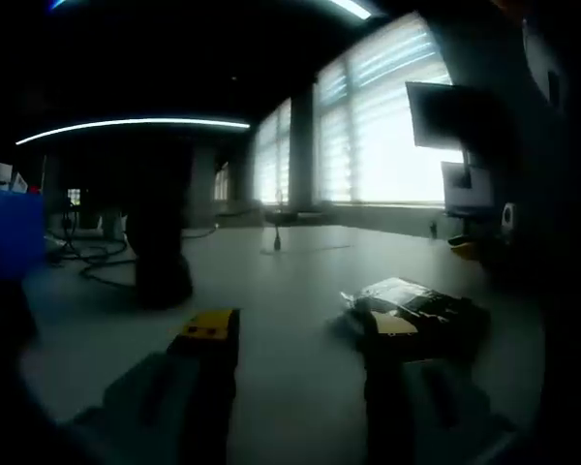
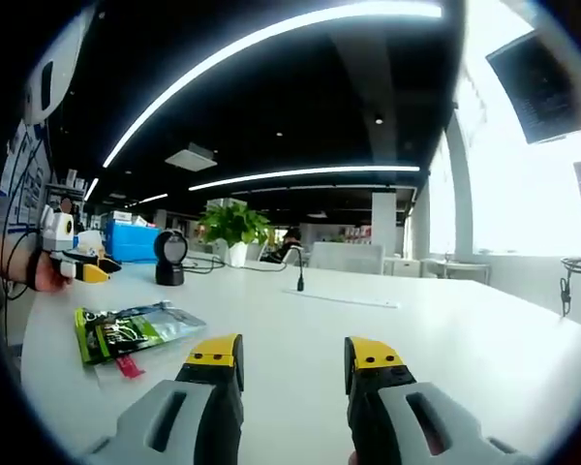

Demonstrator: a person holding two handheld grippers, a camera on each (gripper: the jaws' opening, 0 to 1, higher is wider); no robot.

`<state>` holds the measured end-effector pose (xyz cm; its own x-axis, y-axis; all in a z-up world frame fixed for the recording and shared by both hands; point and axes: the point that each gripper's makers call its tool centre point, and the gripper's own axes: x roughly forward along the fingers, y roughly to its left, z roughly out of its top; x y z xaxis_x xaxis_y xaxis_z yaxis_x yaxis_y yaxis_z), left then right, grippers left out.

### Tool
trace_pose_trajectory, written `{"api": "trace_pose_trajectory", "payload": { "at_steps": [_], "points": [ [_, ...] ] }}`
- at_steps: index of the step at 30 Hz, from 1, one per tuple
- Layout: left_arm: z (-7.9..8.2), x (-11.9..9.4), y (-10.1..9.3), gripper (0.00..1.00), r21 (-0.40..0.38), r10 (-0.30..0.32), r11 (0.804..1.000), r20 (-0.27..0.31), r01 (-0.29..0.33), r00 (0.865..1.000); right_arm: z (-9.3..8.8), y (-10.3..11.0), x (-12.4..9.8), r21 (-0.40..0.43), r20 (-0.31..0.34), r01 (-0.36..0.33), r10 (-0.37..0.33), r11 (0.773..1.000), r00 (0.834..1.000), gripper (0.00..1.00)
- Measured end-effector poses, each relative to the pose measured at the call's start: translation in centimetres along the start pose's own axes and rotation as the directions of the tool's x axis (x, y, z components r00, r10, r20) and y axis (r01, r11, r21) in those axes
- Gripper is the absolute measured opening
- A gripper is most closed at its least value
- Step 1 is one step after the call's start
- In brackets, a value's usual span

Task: Clip sheet goods on table flip sheet goods clip sheet goods scan sheet goods put sheet goods back to table

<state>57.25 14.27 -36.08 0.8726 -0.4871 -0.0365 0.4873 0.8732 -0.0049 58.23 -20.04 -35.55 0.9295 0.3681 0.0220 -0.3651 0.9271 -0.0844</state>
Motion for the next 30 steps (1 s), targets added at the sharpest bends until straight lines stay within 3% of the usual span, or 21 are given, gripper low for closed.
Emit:
{"api": "trace_pose_trajectory", "payload": {
  "at_steps": [7,17,24,30],
  "points": [
    [0.41,-0.07,0.15,0.43,0.030,0.013,0.999,0.029,-0.014,0.999,0.01,0.04,0.01,-0.001,0.001,-0.002,0.002,1.000,1.000,0.37],
    [-0.05,-0.03,0.36,0.46,0.069,0.017,0.997,0.008,-0.018,1.000,-0.06,0.05,0.04,-0.003,-0.003,0.000,0.000,1.000,1.000,0.36],
    [0.17,-0.09,0.46,0.45,0.049,0.022,0.999,0.016,-0.023,1.000,-0.13,0.16,0.08,-0.002,-0.007,-0.004,0.004,1.000,1.000,0.36],
    [0.26,-0.15,0.59,0.50,0.037,0.022,0.999,0.017,-0.022,1.000,-0.05,0.16,0.11,0.002,-0.004,-0.004,0.004,1.000,1.000,0.37]
  ]
}}
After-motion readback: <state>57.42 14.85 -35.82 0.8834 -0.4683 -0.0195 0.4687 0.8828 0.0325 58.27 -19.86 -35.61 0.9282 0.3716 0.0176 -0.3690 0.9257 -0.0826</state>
